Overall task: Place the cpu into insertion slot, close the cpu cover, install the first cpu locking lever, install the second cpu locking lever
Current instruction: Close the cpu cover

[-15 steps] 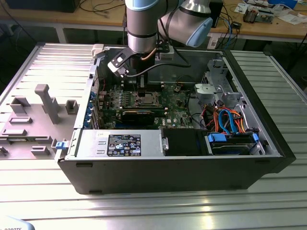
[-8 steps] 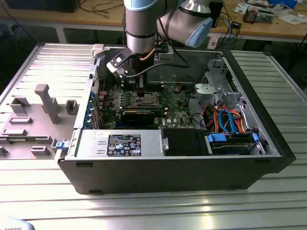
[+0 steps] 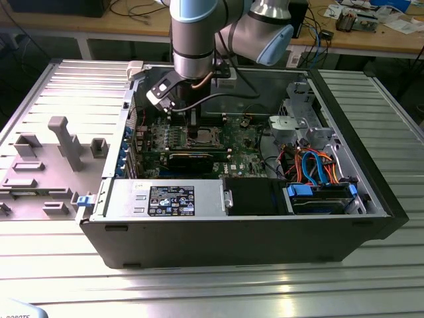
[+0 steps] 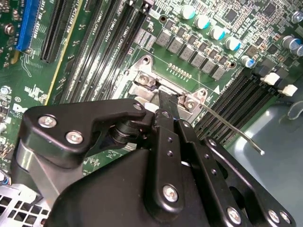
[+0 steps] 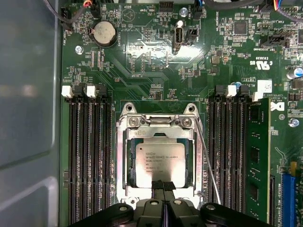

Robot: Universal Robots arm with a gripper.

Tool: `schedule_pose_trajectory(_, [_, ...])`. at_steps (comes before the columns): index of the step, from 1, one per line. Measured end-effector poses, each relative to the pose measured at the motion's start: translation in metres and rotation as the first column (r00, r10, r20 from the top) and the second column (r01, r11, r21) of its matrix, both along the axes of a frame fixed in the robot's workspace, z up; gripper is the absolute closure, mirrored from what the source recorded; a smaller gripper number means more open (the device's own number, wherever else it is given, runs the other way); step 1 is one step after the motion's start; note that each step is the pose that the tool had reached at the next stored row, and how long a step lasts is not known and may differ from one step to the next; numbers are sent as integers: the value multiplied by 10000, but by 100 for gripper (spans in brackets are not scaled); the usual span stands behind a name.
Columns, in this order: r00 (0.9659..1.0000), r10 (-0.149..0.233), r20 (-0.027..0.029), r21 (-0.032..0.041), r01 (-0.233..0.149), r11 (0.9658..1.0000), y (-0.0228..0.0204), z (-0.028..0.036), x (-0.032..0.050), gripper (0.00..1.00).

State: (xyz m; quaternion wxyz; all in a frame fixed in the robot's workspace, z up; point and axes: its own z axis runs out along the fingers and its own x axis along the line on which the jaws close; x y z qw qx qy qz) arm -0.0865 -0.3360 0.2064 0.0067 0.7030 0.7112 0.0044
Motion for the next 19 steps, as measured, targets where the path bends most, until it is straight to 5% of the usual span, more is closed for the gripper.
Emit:
schedule_pose_trajectory(3, [10000, 0, 2, 3, 0, 10000, 1, -11, -3, 89])
schedule_pose_trajectory(8, [10000, -1, 5, 6, 1, 10000, 1, 73, -3, 89])
schedule_pose_trajectory(19, [10000, -1, 1, 2, 1, 10000, 0, 7, -21, 89])
